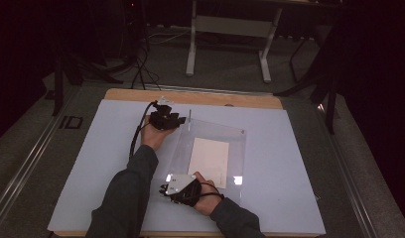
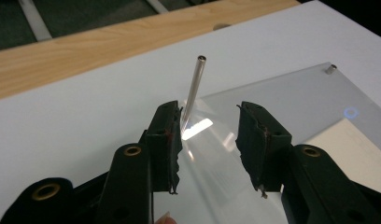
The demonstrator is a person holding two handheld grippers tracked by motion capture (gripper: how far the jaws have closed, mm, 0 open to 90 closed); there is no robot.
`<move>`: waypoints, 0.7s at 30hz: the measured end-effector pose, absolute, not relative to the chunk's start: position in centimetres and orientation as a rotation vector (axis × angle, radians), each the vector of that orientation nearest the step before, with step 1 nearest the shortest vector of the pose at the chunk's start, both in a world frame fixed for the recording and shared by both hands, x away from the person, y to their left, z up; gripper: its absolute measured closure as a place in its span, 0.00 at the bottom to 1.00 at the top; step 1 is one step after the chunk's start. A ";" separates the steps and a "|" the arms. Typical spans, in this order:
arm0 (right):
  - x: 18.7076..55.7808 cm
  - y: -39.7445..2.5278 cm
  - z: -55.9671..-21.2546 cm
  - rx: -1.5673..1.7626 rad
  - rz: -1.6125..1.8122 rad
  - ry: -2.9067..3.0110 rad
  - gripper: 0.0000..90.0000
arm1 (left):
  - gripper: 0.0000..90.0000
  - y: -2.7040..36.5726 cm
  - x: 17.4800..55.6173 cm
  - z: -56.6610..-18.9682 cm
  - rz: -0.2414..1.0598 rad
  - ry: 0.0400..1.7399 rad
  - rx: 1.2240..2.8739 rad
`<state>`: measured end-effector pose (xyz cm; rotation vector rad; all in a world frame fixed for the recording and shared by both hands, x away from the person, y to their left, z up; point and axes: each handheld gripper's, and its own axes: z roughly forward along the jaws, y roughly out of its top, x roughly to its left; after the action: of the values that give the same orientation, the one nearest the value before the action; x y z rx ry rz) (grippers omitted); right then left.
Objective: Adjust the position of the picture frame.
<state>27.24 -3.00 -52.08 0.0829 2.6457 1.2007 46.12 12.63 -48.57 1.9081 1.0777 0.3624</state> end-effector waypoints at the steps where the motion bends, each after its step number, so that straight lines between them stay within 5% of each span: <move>1: 27.5 -2.7 -52.1 0.101 1.204 2.645 0.92 | 0.65 13.1 45.8 -48.4 0.371 1.076 1.911; 17: 32.1 0.9 -52.4 0.241 1.258 2.656 0.93 | 0.65 17.8 42.0 -47.4 0.452 1.083 1.888; 21: 32.1 0.1 -52.1 0.215 1.297 2.674 0.78 | 0.64 17.8 41.1 -47.3 0.472 1.079 1.892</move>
<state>32.05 0.13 -52.12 0.2147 2.6741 1.2965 41.10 17.76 -47.32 1.8920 1.0789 0.4716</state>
